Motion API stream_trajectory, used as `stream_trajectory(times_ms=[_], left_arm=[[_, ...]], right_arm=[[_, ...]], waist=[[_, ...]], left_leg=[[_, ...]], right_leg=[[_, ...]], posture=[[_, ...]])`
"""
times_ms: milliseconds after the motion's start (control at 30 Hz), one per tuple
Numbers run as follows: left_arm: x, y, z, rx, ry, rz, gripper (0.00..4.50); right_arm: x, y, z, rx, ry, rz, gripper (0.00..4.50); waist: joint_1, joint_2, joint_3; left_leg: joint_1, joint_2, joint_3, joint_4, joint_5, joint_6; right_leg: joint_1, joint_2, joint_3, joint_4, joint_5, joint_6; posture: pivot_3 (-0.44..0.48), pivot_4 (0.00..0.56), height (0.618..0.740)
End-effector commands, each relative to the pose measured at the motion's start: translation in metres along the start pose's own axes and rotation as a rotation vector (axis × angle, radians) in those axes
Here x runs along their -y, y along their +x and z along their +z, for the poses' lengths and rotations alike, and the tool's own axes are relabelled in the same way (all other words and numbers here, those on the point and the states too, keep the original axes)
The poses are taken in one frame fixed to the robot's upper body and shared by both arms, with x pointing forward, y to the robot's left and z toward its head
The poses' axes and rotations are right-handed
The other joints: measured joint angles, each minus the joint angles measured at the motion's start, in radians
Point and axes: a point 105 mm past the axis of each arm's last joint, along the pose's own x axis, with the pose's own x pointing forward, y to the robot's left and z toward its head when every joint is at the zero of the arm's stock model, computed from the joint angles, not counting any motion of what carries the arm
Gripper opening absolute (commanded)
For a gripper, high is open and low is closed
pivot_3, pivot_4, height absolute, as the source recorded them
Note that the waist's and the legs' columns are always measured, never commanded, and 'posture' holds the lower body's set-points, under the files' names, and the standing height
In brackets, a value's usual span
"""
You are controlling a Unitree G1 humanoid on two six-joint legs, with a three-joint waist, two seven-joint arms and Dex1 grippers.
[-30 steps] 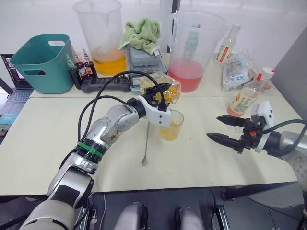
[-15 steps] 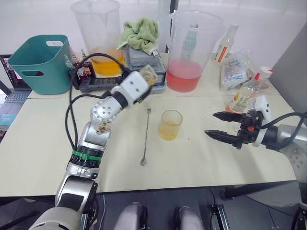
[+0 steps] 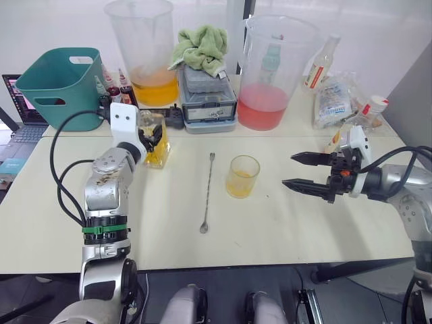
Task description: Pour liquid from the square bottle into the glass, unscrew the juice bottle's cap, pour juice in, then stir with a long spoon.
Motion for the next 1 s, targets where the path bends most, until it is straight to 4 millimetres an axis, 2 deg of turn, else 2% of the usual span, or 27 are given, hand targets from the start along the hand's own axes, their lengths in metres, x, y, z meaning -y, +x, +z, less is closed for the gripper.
stream_trajectory(times_ms=[33, 267, 300, 367, 400, 567, 700, 867, 1000], left_arm=[[-0.001, -0.009, 0.037, 0.137, 0.035, 0.011, 2.78], [0.0, -0.01, 0.027, 0.099, 0.003, 0.014, 2.78], [0.0, -0.011, 0.028, 0.105, 0.005, 0.014, 3.8], [0.001, -0.011, 0.03, 0.118, 0.013, 0.016, 4.37], [0.001, -0.012, 0.034, 0.135, 0.016, 0.016, 4.47], [-0.001, -0.017, 0.052, 0.199, -0.001, 0.015, 4.47], [-0.009, -0.022, 0.091, 0.311, -0.01, 0.009, 4.47], [0.01, -0.035, 0.135, 0.422, 0.04, -0.171, 4.47], [0.021, -0.043, 0.142, 0.402, 0.041, -0.301, 4.47]], right_arm=[[0.002, -0.003, 0.009, 0.012, -0.048, -0.007, 4.5], [0.004, -0.003, 0.007, 0.007, -0.047, -0.004, 4.5], [0.004, -0.003, 0.007, 0.007, -0.047, -0.004, 4.5], [0.004, -0.003, 0.007, 0.007, -0.047, -0.004, 4.5], [0.004, -0.003, 0.007, 0.007, -0.047, -0.004, 4.5], [0.005, -0.003, 0.007, 0.004, -0.049, -0.004, 4.5], [0.007, -0.003, 0.009, 0.014, -0.059, -0.008, 4.5], [0.008, -0.003, 0.013, 0.029, -0.064, -0.007, 4.5], [0.008, -0.003, 0.016, 0.047, -0.06, -0.005, 4.5]], waist=[[-0.002, 0.0, 0.0], [-0.005, 0.0, 0.0], [-0.004, 0.0, 0.0], [-0.004, 0.0, 0.0], [-0.004, 0.0, 0.0], [-0.004, 0.0, 0.0], [-0.004, 0.0, 0.0], [-0.004, 0.0, 0.0], [-0.005, 0.0, 0.0]], left_leg=[[0.0, 0.0, 0.0, 0.0, 0.0, 0.0], [0.001, 0.0, 0.001, -0.001, 0.0, -0.001], [0.001, 0.0, 0.001, -0.001, 0.0, -0.001], [0.001, 0.0, 0.001, -0.001, 0.0, -0.001], [0.001, 0.0, 0.0, -0.001, 0.0, -0.001], [0.002, 0.0, 0.001, -0.001, 0.0, -0.001], [0.001, 0.0, 0.0, -0.001, 0.001, -0.001], [0.002, 0.0, 0.001, -0.001, 0.0, -0.001], [0.002, 0.0, 0.001, -0.001, 0.001, -0.002]], right_leg=[[0.0, 0.0, 0.0, 0.0, 0.0, 0.0], [-0.001, 0.0, 0.0, 0.0, 0.0, 0.0], [0.0, 0.0, 0.0, 0.0, 0.0, 0.0], [0.0, 0.0, 0.001, 0.0, 0.0, 0.0], [0.0, 0.0, 0.001, -0.001, 0.0, 0.0], [0.0, 0.0, 0.001, 0.0, 0.0, 0.0], [-0.001, 0.0, 0.001, 0.0, 0.0, 0.0], [-0.001, 0.0, 0.001, 0.0, 0.0, 0.0], [-0.001, 0.0, 0.001, 0.0, 0.0, 0.0]], posture=[[0.0, 0.15, 0.74], [0.0, 0.15, 0.74], [0.0, 0.15, 0.74], [0.0, 0.15, 0.74], [0.0, 0.15, 0.74], [0.0, 0.15, 0.74], [0.0, 0.15, 0.74], [0.0, 0.15, 0.74], [0.0, 0.15, 0.74]])
